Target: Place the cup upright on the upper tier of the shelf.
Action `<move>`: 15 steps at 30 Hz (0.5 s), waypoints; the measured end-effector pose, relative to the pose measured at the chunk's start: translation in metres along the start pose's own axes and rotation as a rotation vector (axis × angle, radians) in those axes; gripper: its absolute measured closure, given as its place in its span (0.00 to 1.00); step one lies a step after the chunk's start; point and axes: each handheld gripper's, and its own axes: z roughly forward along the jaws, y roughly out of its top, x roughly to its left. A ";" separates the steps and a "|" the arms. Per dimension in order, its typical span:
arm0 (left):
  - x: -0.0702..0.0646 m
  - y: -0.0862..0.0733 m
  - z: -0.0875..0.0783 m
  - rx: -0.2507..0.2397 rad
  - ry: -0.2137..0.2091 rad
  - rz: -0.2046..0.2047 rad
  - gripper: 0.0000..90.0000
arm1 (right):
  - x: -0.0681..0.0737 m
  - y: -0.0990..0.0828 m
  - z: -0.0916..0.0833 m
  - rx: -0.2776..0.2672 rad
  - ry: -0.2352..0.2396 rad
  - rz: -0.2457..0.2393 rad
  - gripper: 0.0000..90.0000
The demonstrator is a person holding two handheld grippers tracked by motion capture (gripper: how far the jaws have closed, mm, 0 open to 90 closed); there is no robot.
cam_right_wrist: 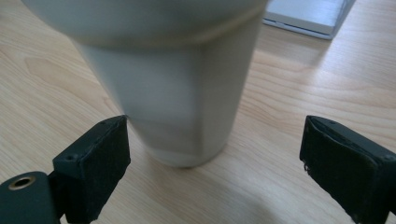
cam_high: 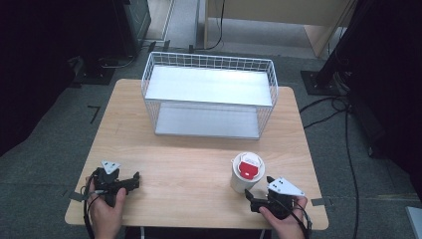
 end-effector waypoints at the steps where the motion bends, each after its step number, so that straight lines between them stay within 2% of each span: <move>1: 0.000 0.000 0.000 0.000 0.000 0.000 0.00 | 0.001 0.001 0.001 -0.005 0.006 0.004 0.10; 9: 0.000 0.000 0.000 0.000 -0.001 0.001 0.00 | 0.007 0.008 0.007 -0.043 0.047 0.022 0.10; 15: 0.000 0.000 0.000 0.000 -0.001 0.002 0.00 | 0.012 0.012 0.013 -0.065 0.054 0.021 0.11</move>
